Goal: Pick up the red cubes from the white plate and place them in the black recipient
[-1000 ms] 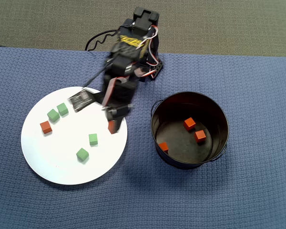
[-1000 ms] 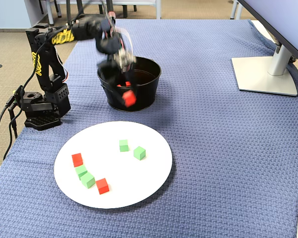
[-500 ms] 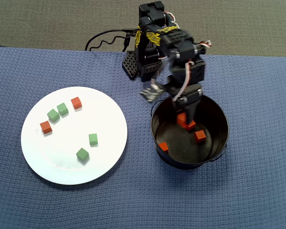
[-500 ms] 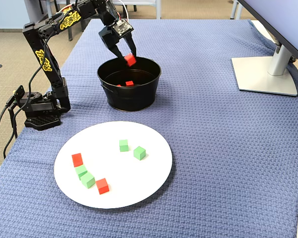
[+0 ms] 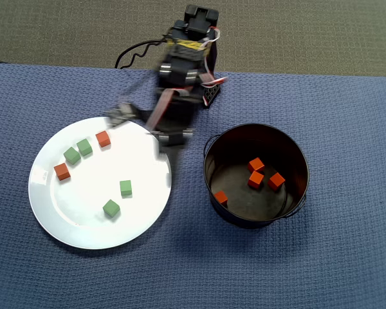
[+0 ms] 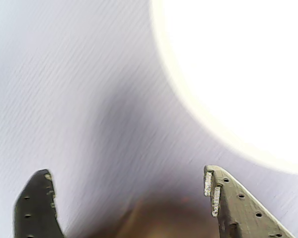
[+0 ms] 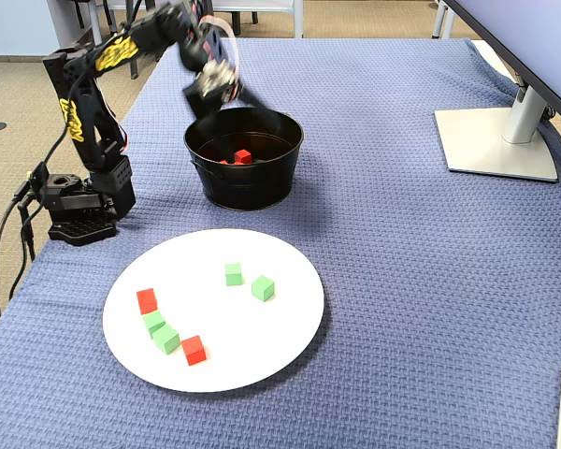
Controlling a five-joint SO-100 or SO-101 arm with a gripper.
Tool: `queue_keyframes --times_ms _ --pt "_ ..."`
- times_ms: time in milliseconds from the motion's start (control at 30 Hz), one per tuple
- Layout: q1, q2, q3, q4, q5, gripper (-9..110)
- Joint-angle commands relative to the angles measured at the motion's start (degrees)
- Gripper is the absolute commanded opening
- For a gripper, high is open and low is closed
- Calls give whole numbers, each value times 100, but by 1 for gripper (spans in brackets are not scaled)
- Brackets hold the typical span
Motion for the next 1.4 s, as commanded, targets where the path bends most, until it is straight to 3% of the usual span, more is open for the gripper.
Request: queue_keyframes --times_ms 0,200,367,633,1033,1367 --pt "1617 -185 79 -457 -1863 30" --pt "3041 -545 132 -290 -3463 30" --pt "3647 -642 650 -114 -3577 30" --pt "3938 -1107 1863 -1143 -3718 30" --pt "4219 -1767 1705 -1573 -4702 26" --pt "4236 -1978 1942 -2021 -4790 20"
